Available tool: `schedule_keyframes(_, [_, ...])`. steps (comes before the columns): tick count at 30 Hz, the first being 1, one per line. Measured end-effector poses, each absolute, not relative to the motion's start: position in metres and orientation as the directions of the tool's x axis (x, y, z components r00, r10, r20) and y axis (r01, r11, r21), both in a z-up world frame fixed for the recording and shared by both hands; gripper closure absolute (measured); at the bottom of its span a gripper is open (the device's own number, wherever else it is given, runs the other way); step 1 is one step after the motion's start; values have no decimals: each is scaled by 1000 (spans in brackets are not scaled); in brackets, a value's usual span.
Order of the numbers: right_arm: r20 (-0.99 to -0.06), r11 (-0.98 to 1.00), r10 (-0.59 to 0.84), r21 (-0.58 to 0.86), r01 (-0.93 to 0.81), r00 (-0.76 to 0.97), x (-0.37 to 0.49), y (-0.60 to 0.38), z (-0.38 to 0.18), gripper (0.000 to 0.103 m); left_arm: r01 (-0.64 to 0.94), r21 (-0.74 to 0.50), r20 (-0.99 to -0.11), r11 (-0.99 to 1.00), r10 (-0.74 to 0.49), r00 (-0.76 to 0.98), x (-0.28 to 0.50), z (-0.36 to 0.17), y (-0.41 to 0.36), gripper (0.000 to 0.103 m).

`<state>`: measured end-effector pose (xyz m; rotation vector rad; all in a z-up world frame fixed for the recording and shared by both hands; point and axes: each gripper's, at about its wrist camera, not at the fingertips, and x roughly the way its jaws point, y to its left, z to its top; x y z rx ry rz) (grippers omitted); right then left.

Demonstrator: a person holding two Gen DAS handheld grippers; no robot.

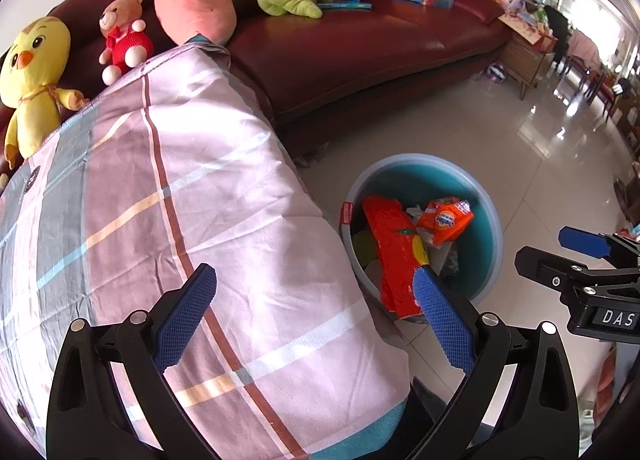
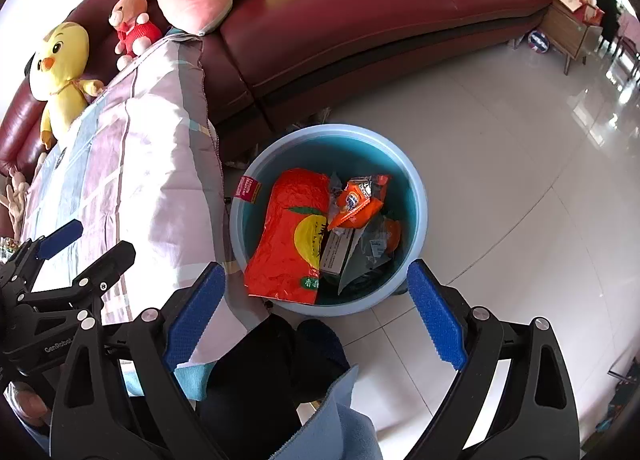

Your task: Collect trash

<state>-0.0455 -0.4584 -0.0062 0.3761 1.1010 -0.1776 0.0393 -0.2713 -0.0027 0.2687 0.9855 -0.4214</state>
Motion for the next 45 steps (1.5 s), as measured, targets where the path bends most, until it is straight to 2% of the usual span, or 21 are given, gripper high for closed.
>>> schedule_keyframes(18, [-892,943,18,166,289,452,-35,-457,-8,15,398,68,-831,915,-170,530,43,-3,-266,4])
schedule_keyframes(45, [-903,953,9,139,271,430,-27,-456,-18,15,348,52,-831,936,-153,534,48,-5,-260,4])
